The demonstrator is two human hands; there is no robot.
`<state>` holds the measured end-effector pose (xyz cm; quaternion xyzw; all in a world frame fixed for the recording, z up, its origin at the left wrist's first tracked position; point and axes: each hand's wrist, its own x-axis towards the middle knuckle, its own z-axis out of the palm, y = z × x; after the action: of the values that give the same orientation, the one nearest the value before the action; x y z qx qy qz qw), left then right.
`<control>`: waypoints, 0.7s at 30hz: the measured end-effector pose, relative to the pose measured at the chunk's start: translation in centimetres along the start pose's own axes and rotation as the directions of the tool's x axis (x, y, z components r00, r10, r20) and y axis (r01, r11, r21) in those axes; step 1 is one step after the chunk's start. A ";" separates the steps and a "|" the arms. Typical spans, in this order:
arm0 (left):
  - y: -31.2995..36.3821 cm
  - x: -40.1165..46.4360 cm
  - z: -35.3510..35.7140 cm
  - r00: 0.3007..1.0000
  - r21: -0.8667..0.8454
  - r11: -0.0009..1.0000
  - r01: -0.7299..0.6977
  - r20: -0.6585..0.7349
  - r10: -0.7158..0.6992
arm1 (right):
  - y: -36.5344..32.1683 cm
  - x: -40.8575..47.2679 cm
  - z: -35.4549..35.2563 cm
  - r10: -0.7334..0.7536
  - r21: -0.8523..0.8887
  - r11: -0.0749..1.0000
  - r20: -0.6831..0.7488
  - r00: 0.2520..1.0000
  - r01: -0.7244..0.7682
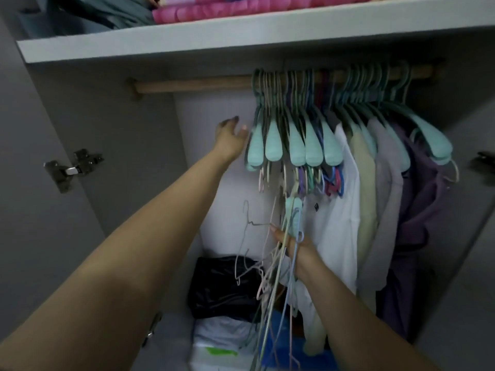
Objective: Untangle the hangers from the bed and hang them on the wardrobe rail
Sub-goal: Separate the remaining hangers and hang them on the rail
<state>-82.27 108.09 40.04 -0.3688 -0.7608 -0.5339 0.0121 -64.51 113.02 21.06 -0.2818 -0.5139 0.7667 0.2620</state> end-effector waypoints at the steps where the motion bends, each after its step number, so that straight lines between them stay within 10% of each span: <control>1: -1.5 -1.2 -0.1 0.990 0.048 0.998 0.035 -0.137 -0.028 | 0.2 -0.1 -0.1 0.007 0.018 1.000 0.018 1.000 -0.007; 3: -5.6 -4.8 0.3 0.987 0.217 0.970 0.114 -0.135 -0.086 | 0.7 -0.2 -0.2 0.026 0.015 1.000 0.046 0.999 -0.027; 7: -14.2 -13.2 2.1 0.902 0.608 0.789 -0.087 0.385 -0.197 | 1.3 -0.3 -0.2 0.120 -0.022 0.993 0.123 0.985 -0.118; 9: -16.9 -14.8 2.6 0.887 0.645 0.763 0.031 0.334 -0.318 | 1.5 -0.7 -0.3 0.140 -0.041 0.990 0.168 0.976 -0.135; 12: -17.7 -16.2 2.6 0.823 0.500 0.776 0.385 0.195 -0.534 | 2.5 -1.6 -0.4 0.146 -0.064 0.989 0.184 0.972 -0.137; 16: -14.6 -18.8 3.8 0.560 -0.056 0.619 0.783 0.497 -0.663 | 3.9 -2.4 0.5 0.186 -0.074 0.982 0.259 0.948 -0.172; 21: -13.2 -19.0 4.5 0.591 -0.218 0.551 0.805 0.361 -0.721 | 5.4 -2.6 1.3 0.227 -0.090 0.973 0.257 0.939 -0.210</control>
<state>-74.35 99.31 19.65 -0.0535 -0.7293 -0.5678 -0.3780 -64.20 108.55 16.90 -0.2395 -0.5331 0.8058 0.0952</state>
